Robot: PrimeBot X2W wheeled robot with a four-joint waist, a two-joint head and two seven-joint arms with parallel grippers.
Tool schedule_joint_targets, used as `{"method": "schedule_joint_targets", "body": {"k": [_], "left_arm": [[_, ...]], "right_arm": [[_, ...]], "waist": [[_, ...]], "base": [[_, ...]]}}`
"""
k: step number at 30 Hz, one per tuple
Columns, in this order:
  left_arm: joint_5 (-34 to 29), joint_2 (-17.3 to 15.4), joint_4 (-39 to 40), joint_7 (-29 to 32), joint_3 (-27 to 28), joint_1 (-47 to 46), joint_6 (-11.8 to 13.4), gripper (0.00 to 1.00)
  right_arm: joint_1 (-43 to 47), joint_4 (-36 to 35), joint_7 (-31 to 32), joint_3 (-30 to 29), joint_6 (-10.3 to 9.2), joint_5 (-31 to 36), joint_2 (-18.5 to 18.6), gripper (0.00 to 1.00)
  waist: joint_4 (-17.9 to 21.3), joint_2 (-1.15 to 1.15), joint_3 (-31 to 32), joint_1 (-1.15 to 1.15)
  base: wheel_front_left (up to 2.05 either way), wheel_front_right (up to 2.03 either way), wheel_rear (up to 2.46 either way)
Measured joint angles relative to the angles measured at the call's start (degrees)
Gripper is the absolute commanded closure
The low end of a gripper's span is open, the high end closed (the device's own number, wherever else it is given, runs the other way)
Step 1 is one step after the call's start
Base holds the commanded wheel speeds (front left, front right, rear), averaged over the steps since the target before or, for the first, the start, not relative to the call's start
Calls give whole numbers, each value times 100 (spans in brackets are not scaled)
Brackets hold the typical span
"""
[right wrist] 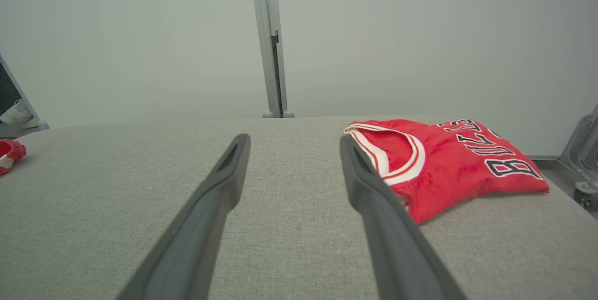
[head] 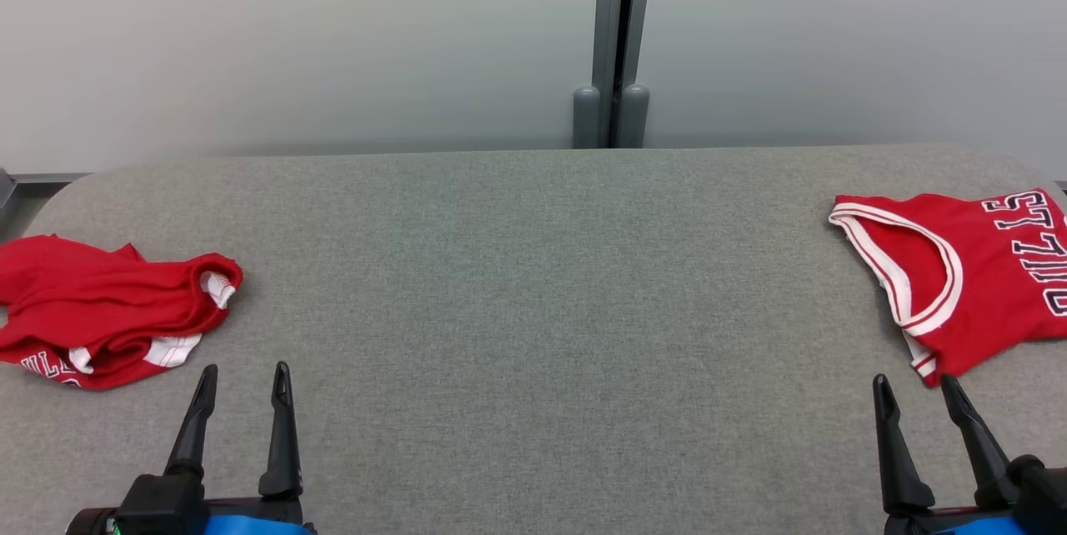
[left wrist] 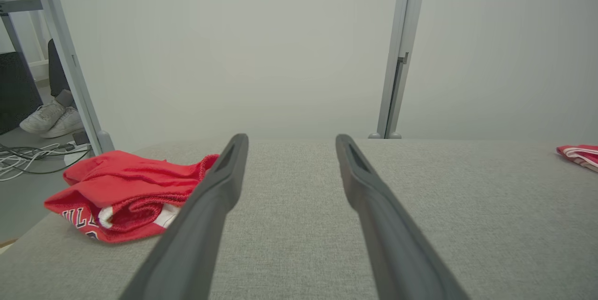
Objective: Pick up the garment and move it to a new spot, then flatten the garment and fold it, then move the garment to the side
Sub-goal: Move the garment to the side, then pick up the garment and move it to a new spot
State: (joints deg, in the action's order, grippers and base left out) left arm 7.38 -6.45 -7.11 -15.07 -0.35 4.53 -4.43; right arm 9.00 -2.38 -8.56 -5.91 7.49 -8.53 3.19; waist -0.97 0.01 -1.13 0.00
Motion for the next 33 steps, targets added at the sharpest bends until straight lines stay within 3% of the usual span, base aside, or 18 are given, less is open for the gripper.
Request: {"method": "schedule_joint_targets", "body": {"k": [12, 33], "left_arm": [[-47, 14, -58, 0, 85, -88, 1, 0], [-23, 21, -125, 0, 264, -219, 10, 0]], "right_arm": [[59, 85, -42, 155, 0, -109, -25, 0], [25, 514, -278, 339, 0, -371, -32, 0]], "waist": [[-461, 0, -22, 0], [-2207, 0, -65, 0]], "base": [[0, 0, 0], [0, 0, 0]]}}
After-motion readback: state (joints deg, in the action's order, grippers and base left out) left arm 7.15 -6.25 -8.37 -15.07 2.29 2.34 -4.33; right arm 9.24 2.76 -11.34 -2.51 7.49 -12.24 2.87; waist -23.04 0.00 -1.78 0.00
